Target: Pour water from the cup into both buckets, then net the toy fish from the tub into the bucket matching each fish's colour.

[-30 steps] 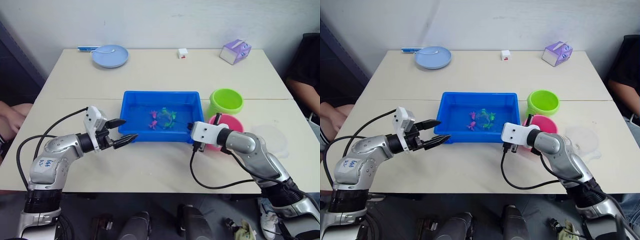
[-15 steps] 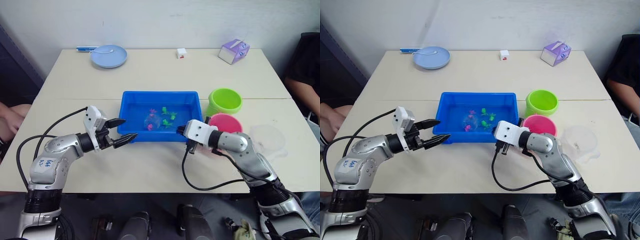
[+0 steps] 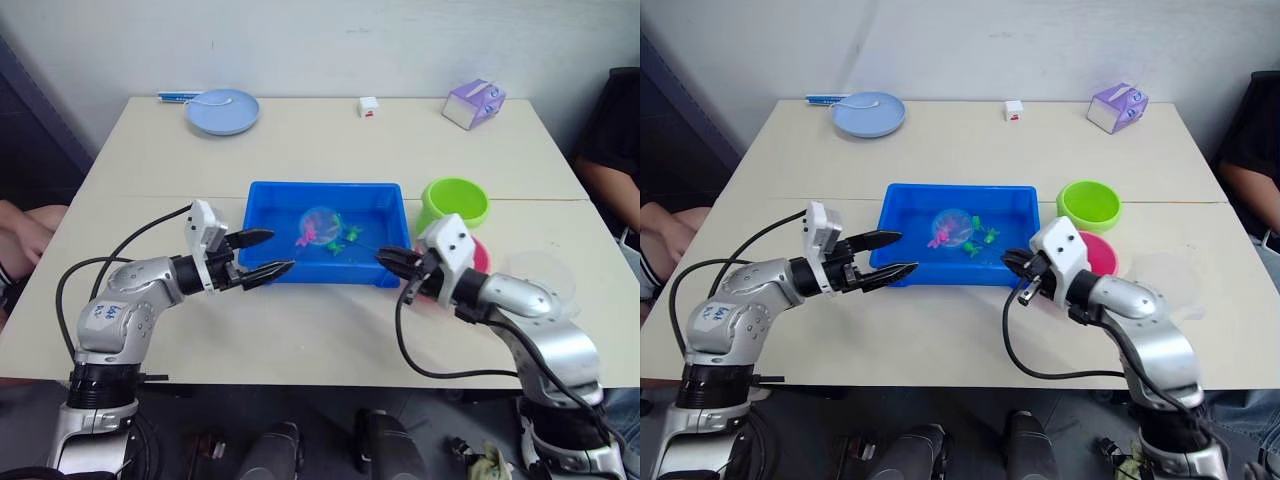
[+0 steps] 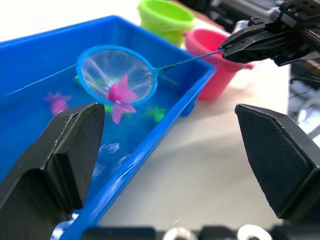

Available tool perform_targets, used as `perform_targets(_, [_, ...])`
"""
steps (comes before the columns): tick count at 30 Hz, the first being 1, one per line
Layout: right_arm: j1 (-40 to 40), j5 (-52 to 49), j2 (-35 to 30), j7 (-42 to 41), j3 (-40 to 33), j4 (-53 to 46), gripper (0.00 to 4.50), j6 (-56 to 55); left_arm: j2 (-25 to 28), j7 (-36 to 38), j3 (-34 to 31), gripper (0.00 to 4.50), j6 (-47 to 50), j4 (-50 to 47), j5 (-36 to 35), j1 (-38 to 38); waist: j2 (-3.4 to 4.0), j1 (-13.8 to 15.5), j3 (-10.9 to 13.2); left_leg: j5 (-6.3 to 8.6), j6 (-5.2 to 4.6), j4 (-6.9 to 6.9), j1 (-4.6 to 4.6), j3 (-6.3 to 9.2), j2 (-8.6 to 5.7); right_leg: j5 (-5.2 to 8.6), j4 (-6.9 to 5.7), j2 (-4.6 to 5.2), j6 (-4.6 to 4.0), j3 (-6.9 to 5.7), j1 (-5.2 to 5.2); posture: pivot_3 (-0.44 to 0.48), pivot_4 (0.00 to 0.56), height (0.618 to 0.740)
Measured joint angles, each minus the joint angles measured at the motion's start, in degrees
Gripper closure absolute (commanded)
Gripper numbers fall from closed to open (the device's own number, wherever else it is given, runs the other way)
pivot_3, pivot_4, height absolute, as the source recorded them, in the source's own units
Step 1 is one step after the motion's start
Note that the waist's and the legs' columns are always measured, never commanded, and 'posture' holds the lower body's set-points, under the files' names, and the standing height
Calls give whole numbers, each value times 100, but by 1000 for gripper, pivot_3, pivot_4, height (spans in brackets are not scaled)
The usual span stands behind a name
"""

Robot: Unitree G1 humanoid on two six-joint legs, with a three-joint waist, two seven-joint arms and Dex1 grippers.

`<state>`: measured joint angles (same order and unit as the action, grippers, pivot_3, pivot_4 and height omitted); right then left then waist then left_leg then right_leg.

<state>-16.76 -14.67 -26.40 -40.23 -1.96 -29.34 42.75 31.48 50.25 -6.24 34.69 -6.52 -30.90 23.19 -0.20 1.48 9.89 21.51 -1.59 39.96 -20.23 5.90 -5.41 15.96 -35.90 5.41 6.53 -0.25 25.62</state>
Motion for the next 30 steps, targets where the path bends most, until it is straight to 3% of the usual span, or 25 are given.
perform_targets(4, [761,-514,-74,253,-1015,-1180,3713,568,-249,398,464,0,23,262,-43,539,0,9,0,0,0,0,-1,2,-1,0,0,0,0,-2,-2,0,150,740])
perform_targets(8, [1817,-972,-246,383,-2550,-2297,3713,1018,-684,781,902,0,-103,835,-19,1121,1,28,1,-1,-3,1,-2,1,-5,-1,-1,1,2,-2,-4,0,150,740])
perform_targets(14, [3098,-1241,-453,557,-3866,-2554,3713,832,-1191,1108,1313,0,-330,1317,48,1535,2,-15,0,-2,-5,-9,11,-15,-4,-3,0,-1,6,18,-6,0,150,740])
perform_targets(21, [4108,-76,-1129,919,-3752,-2560,3713,-406,-1444,1330,1445,0,-512,1776,185,1703,6,8,-2,-2,-4,-4,13,-20,-5,-3,3,-3,6,24,-5,0,150,740])
perform_targets(26, [5256,2562,-2349,950,-3128,-2438,3713,-2303,-1477,1428,1437,0,-620,1973,263,1829,6,15,-2,-2,-5,-2,12,-22,-12,-3,4,-12,6,23,-3,0,150,740])
perform_targets(30, [5475,3529,-2543,914,-3069,-2162,3713,-3392,-1478,1438,1436,0,-656,2012,299,1826,0,19,1,-3,-6,0,12,-21,-12,-3,4,-9,7,25,-5,0,150,740])
